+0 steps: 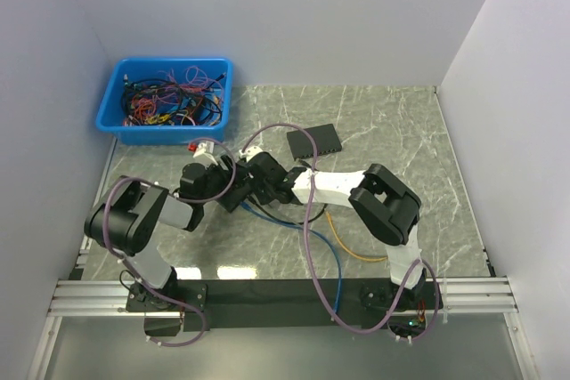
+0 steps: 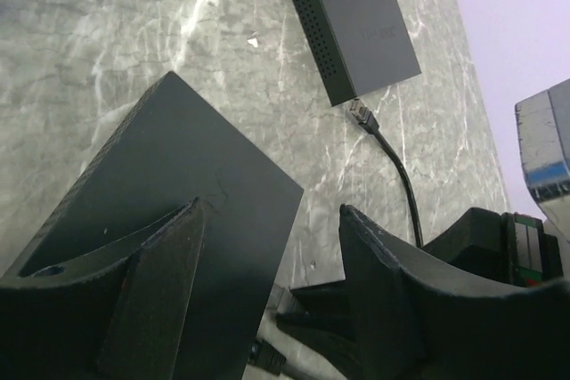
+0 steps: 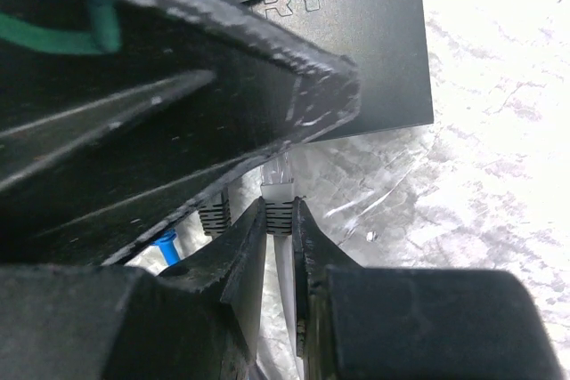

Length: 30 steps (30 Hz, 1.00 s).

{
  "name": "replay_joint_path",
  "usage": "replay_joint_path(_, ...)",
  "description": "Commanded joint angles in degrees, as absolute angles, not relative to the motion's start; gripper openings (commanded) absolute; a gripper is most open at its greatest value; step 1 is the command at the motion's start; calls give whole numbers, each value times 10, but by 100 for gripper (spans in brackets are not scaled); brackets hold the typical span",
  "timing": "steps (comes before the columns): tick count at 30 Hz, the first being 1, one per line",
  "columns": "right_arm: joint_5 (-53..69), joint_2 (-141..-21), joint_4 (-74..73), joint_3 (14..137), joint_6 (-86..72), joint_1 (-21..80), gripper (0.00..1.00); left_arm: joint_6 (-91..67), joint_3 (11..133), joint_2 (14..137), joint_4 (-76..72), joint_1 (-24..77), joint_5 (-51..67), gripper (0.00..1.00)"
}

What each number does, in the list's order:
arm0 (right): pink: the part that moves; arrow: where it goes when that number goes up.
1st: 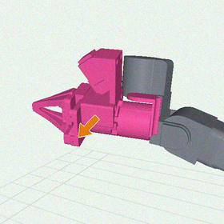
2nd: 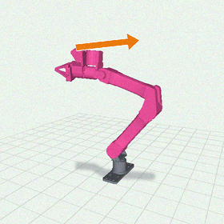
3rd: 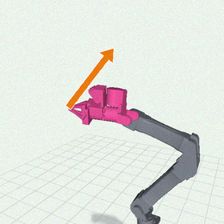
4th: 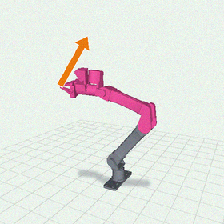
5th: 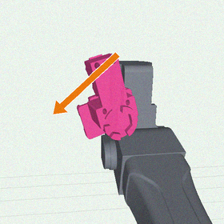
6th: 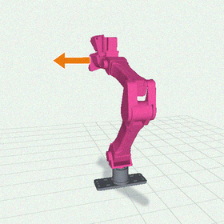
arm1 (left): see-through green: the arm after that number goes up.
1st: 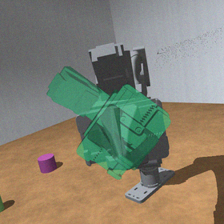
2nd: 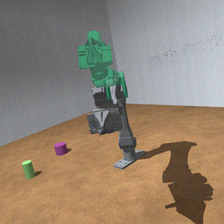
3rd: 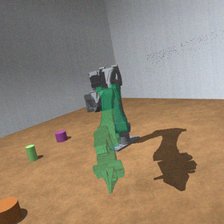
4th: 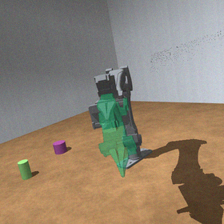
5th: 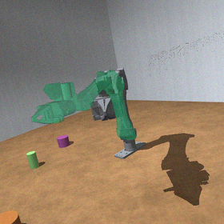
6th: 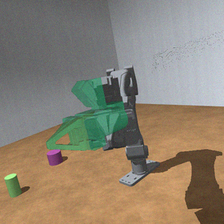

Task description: Insert the plug into the switch port

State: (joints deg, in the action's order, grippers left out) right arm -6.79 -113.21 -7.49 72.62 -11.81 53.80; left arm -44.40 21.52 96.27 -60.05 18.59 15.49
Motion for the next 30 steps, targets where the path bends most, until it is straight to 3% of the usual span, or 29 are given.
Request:
replay_joint_path(1, -98, -1112, -1, 722, -105, 534, 0, -439, 203, 926, -522, 193, 148, 69)
replay_joint_path(7, -94, -1116, 9, 716, -104, 535, 0, -425, 235, 821, -403, 190, 60, 73)
replay_joint_path(13, -84, -1122, 13, 719, -103, 534, 0, -412, 263, 811, -372, 148, 40, 74)
replay_joint_path(25, -78, -1128, 11, 722, -98, 535, 0, -406, 323, 932, -372, 105, 105, 71)
replay_joint_path(30, -82, -1130, 9, 725, -90, 535, 0, -419, 350, 997, -354, 105, 189, 68)
